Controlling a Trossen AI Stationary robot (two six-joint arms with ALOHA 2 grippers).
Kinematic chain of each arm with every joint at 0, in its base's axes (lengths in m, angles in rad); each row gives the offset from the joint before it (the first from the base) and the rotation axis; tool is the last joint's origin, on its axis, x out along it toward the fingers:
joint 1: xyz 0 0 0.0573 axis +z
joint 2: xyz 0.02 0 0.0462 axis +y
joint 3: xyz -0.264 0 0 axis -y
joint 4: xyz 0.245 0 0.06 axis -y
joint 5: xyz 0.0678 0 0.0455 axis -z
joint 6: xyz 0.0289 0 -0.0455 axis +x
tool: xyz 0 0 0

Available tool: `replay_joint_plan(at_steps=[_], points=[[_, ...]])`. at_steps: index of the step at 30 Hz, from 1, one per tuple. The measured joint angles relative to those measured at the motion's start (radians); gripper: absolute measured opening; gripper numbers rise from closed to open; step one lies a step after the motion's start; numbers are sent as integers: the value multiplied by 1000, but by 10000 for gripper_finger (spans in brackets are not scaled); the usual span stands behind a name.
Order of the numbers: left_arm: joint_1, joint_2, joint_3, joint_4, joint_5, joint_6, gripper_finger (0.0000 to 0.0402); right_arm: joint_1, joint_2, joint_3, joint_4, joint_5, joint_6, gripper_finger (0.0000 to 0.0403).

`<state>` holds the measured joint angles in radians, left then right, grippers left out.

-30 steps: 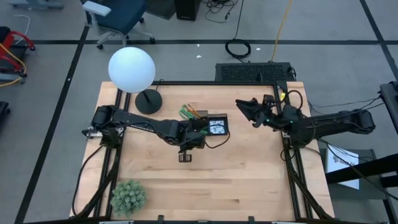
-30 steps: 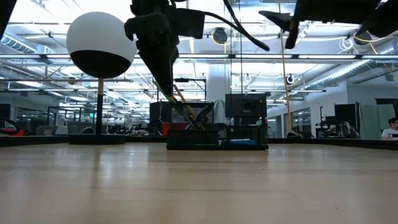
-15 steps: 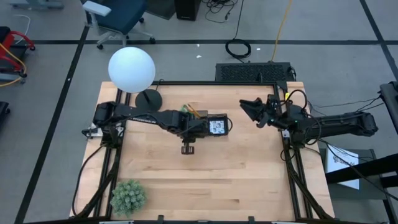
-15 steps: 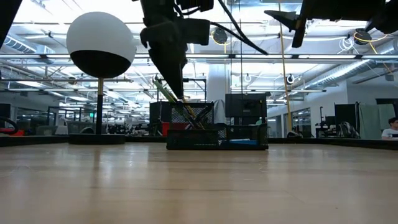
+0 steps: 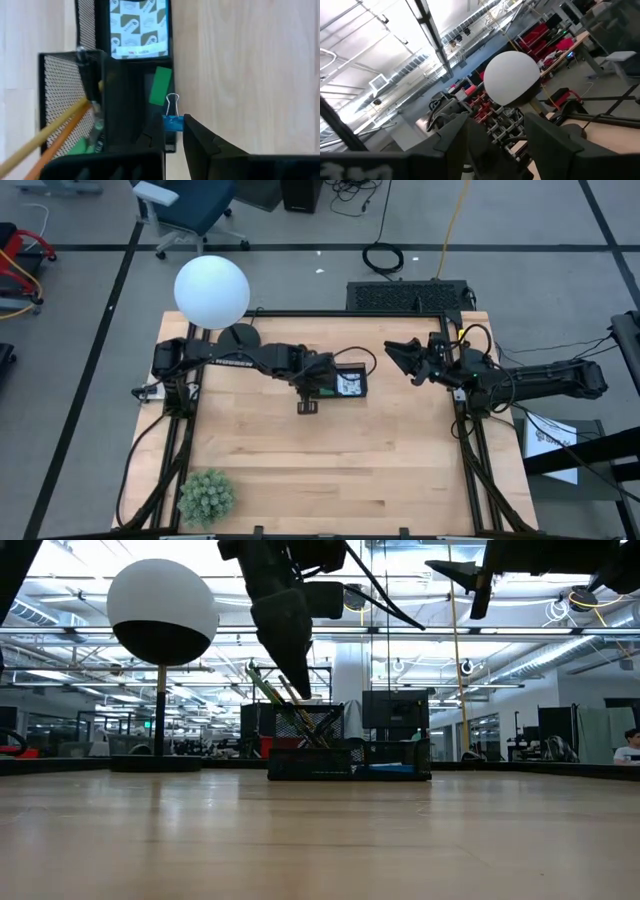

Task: Pick and place office supplies into organizer
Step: Put the blue binder clip into the black desk organizer

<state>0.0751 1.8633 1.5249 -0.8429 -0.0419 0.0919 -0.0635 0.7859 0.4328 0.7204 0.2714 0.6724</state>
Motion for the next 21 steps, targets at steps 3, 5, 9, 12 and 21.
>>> replay_joint_plan(at_steps=[3,5,9,12,21], points=[[15,0,0,11,0,24,29,0,0,0,0,19,0,181],[25,0,0,18,4,37,29,0,0,0,0,23,0,181],[45,0,0,35,8,45,30,0,0,0,0,23,0,181],[56,0,0,36,15,55,30,0,0,0,0,23,0,181],[68,0,0,34,12,76,30,0,0,1,0,43,-1,181]])
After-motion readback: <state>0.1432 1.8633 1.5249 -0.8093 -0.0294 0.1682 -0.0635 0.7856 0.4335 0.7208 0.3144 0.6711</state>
